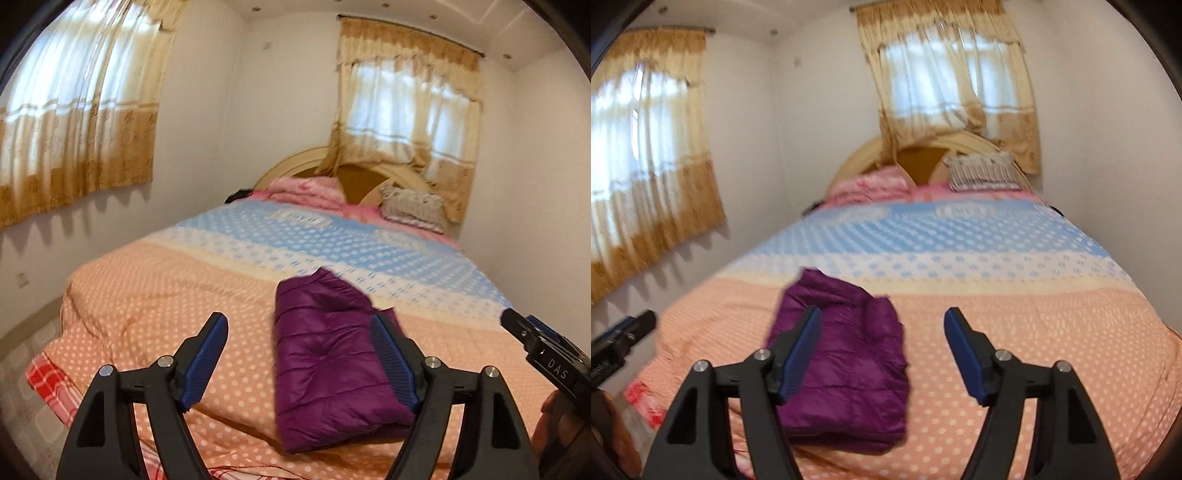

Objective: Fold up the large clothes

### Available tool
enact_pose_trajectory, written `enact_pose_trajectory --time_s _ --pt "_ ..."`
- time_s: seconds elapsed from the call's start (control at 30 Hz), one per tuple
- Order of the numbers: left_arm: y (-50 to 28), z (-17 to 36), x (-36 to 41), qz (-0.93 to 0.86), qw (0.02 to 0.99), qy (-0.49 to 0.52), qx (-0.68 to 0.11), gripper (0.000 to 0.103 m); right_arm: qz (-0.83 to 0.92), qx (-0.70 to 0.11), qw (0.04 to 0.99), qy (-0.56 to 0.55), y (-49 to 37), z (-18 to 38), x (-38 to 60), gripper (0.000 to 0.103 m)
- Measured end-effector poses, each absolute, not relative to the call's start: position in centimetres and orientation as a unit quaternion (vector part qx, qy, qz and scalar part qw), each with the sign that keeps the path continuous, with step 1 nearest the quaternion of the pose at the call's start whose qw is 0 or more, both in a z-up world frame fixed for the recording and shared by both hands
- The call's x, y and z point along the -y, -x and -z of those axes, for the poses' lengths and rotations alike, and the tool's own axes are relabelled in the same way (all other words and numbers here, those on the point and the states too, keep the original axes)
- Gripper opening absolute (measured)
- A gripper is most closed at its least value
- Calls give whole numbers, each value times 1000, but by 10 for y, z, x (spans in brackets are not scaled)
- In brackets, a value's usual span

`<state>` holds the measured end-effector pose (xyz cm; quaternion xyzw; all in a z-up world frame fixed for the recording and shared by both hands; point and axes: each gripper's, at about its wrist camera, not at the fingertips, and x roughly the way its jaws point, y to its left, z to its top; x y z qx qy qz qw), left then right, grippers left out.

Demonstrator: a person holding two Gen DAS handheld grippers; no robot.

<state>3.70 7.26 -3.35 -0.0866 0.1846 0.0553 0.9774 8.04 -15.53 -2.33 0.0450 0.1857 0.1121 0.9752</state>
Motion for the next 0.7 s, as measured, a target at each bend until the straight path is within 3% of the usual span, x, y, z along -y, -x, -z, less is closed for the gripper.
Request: enact_pose_trajectory --time_s 0.17,0.7 --pt "-29 25 -70 -63 983 75 -154 80 -128 -167 977 -31 -79 12 136 73" --pt "-38 34 -76 -77 981 72 -162 80 -138 -189 972 -34 -76 23 142 73"
